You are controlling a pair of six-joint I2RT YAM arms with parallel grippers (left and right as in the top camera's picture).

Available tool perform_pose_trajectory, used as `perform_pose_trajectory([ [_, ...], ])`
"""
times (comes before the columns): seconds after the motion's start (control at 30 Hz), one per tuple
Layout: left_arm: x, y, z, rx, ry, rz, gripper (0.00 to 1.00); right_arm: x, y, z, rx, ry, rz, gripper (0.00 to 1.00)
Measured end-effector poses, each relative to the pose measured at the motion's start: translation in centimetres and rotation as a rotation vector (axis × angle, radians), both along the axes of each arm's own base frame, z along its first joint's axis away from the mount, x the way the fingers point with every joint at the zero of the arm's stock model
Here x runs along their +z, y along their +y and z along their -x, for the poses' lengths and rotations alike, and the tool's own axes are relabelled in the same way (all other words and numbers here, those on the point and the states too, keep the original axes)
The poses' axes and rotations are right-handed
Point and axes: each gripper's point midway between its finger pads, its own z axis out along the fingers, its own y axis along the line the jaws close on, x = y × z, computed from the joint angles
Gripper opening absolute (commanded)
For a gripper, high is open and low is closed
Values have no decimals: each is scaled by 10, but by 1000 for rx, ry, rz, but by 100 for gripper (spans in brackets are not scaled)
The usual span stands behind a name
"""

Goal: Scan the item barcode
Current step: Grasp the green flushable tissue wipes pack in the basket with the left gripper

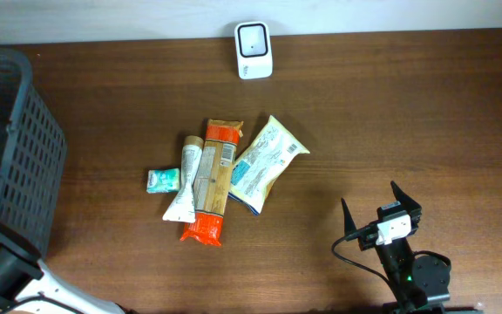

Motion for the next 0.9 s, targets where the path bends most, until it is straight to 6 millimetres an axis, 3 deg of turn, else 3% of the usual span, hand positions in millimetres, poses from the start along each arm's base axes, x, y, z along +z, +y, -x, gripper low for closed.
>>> perform_pose_trajectory([
  [0.07, -2, -2, -1, -8, -2, 12, 65, 0, 0, 0, 0, 0, 0, 99],
  [0.1, -3, -3, -1, -7, -2, 18, 46, 0, 0, 0, 0, 0, 0, 99],
  [0.17, -5, -6, 0, -12, 8, 30, 18, 0, 0, 0, 0, 0, 0, 99],
  [0.23, -7, -6, 1, -16, 17, 31, 0, 0, 0, 0, 0, 0, -1, 99],
  [0.53, -2, -8, -5, -16, 4, 29, 0, 0, 0, 0, 0, 0, 0, 99],
  [0.6, 1, -16, -14, -43, -24, 46, 0, 0, 0, 0, 0, 0, -1, 99],
  [0.7, 11, -42, -41, -106, -97, 95, 0, 0, 0, 0, 0, 0, 0, 99],
  [0.8, 44, -63, -66, -101, -207, 110, 0, 0, 0, 0, 0, 0, 0, 99],
  [0.9, 108, -68, -74, -60, -358, 71, 0, 0, 0, 0, 0, 0, 0, 99],
])
